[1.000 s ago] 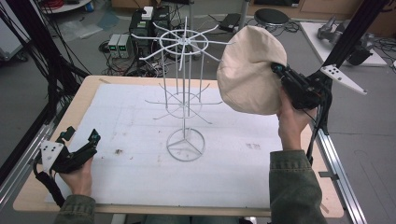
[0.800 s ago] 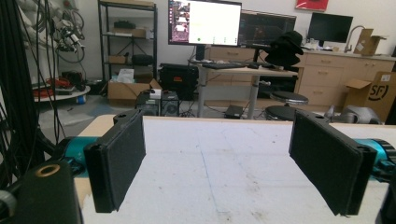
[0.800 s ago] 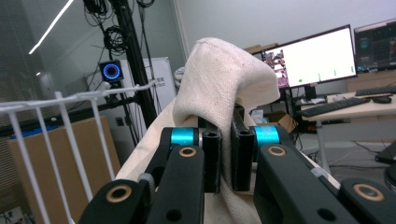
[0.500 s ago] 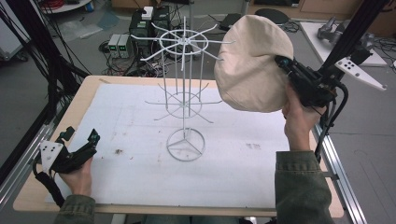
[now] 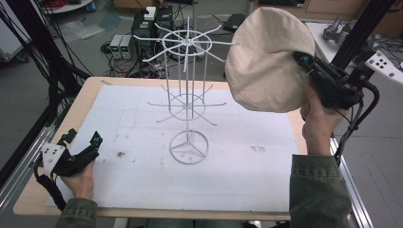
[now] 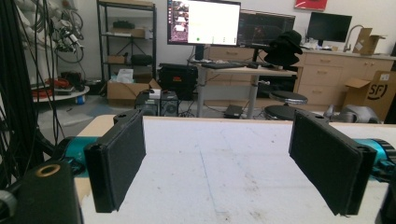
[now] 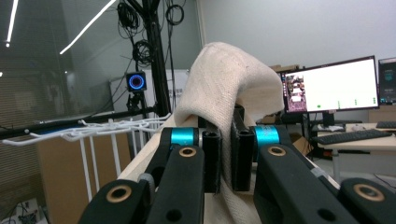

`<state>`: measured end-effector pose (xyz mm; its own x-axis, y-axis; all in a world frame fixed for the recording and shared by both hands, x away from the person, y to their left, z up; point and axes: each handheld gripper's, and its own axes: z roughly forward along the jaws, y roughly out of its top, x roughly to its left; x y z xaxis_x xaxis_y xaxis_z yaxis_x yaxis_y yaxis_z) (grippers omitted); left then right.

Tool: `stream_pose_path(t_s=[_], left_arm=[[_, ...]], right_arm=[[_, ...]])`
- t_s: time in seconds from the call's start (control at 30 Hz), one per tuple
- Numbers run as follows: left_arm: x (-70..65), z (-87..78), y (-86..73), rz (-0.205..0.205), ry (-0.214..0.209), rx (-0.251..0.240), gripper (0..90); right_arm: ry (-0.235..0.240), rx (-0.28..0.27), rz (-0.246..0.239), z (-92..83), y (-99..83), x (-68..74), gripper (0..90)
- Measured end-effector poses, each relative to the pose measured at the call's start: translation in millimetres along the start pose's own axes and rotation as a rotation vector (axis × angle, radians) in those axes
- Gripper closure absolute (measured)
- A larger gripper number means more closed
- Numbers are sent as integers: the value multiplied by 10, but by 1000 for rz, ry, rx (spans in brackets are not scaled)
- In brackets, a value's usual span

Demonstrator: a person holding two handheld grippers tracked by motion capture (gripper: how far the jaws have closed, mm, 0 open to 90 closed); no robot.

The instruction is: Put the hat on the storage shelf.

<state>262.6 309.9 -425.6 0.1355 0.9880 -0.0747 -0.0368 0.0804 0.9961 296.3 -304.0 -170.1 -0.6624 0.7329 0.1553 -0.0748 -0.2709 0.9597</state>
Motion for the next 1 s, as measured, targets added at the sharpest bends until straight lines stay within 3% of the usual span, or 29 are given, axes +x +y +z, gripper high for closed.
stream_pose_path(t_s=[0.63, 1.0], left_arm=[[7, -3, 2, -2, 1, -1, 189], [0, -4, 3, -2, -2, -3, 193]], right_arm=[[9, -93, -37, -141, 250, 54, 863], [97, -143, -27, -147, 386, 136, 862]])
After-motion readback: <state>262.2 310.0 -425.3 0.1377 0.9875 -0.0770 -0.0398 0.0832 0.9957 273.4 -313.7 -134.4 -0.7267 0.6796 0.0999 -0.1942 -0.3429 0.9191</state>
